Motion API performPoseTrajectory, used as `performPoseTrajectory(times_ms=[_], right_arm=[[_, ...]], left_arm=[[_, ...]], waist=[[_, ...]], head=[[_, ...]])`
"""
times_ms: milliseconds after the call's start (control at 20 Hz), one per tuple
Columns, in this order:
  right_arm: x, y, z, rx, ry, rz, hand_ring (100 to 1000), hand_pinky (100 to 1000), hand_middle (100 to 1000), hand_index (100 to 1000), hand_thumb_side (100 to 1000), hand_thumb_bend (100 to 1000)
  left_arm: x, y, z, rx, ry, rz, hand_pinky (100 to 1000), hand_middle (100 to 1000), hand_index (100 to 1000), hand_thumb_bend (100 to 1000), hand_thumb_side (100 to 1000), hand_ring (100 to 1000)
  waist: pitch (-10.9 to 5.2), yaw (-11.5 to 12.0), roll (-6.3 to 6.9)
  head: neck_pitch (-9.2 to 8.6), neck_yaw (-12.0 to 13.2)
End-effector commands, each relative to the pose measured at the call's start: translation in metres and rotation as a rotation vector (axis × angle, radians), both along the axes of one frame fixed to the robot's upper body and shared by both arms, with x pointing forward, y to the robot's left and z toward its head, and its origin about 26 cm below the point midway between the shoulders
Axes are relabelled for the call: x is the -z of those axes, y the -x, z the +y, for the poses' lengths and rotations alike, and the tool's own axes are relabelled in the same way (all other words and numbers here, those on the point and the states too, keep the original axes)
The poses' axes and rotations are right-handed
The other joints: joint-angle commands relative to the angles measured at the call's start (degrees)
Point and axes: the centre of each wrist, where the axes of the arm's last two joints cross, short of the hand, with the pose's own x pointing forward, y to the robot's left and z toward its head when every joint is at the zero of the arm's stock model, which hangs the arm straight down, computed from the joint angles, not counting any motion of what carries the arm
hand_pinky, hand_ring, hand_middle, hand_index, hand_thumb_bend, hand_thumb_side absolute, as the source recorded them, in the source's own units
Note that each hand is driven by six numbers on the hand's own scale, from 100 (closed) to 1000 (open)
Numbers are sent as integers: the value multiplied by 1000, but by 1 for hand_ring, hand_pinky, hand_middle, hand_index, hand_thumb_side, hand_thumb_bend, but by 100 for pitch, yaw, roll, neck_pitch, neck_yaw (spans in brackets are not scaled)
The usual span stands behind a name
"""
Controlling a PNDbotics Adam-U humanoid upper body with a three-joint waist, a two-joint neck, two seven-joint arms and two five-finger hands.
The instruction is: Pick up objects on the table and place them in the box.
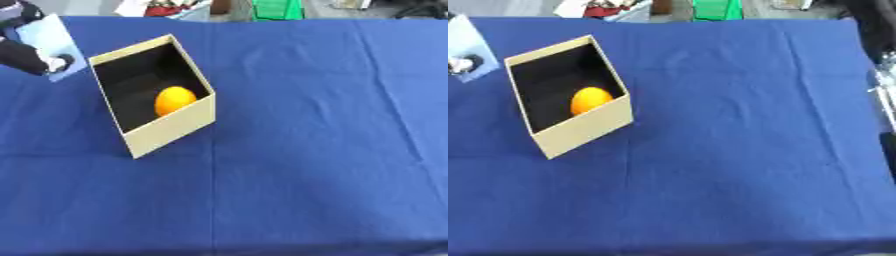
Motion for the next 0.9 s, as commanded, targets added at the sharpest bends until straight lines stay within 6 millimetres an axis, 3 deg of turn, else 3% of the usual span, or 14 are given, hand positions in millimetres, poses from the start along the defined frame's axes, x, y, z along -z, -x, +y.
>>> performPoseTrajectory(times_ms=[50,650,900], right_arm=[[-12,4,0,2,22,-40,1000,974,785,929,870,100],[-13,3,2,-8,24,-44,1000,975,784,930,874,100],[-14,3,3,-11,21,-46,1000,976,783,931,874,100]], left_arm=[[-16,7,-15,55,22,-62,558,537,727,100,499,693],[-3,-5,-47,123,58,-8,546,556,740,149,529,697],[10,-13,-53,135,44,55,566,602,770,245,550,735]], waist=[[-91,-13,7],[-26,-84,1],[-6,-109,2]], head=[[1,-4],[-45,120],[-59,158]])
